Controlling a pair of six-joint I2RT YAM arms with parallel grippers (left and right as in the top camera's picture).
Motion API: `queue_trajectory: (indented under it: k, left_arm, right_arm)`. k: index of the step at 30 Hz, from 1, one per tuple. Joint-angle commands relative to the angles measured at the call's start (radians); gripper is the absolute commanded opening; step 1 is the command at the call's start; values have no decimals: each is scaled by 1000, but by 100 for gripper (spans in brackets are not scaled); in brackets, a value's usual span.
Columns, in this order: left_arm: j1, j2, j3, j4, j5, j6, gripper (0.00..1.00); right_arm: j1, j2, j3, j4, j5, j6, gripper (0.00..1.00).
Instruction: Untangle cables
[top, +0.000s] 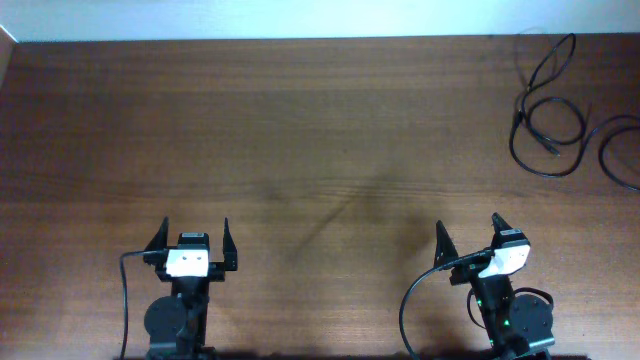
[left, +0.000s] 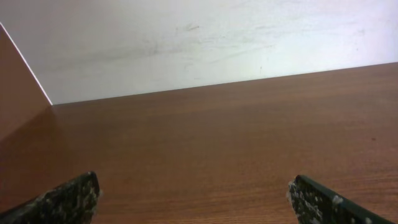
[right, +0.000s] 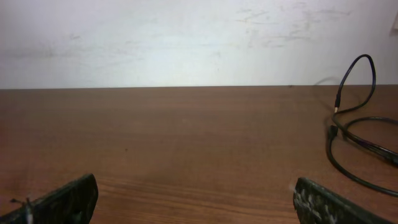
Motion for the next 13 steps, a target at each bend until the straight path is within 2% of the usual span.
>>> queue_trajectory:
  k: [1,13]
  left_arm:
    - [7,-5,-3,-5,2,-2,99]
    - [7,-5,-3,-5,2,-2,99]
  right_arm:
    - [-8,-12,-5,-7,8,7,99]
    - [-8,-12,-5,-7,8,7,99]
